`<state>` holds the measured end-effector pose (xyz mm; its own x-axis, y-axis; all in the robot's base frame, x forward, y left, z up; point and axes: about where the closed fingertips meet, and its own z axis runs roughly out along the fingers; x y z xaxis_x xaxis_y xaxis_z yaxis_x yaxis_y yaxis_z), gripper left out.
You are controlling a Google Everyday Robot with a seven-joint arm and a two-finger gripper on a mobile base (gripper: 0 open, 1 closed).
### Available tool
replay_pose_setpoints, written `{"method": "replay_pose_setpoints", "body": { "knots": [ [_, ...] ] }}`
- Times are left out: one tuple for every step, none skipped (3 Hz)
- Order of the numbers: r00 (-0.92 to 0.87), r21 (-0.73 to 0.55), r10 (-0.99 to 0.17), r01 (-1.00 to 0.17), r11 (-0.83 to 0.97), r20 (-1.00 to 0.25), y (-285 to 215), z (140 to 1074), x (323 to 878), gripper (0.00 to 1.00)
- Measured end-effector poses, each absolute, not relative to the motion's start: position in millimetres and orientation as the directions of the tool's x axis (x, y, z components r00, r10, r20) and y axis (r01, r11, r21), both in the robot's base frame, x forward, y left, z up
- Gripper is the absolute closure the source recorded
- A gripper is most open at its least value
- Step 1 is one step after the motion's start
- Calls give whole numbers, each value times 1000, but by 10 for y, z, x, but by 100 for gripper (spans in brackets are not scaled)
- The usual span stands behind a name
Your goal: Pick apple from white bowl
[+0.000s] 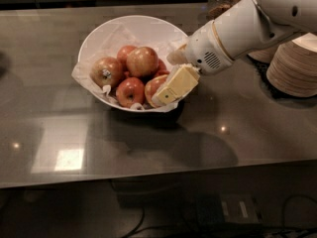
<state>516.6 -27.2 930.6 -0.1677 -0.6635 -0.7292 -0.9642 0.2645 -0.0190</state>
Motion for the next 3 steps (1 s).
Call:
{"method": "replay_pose_setpoints", "body": {
  "knots": [
    [-170, -16, -665, -964, 264, -727, -255, 9296, 5169, 17],
    [-184, 3, -667, -965, 263, -722, -205, 9210, 5169, 23],
    [-199, 18, -666, -963, 269, -719, -187, 9136, 5176, 28]
  ]
}}
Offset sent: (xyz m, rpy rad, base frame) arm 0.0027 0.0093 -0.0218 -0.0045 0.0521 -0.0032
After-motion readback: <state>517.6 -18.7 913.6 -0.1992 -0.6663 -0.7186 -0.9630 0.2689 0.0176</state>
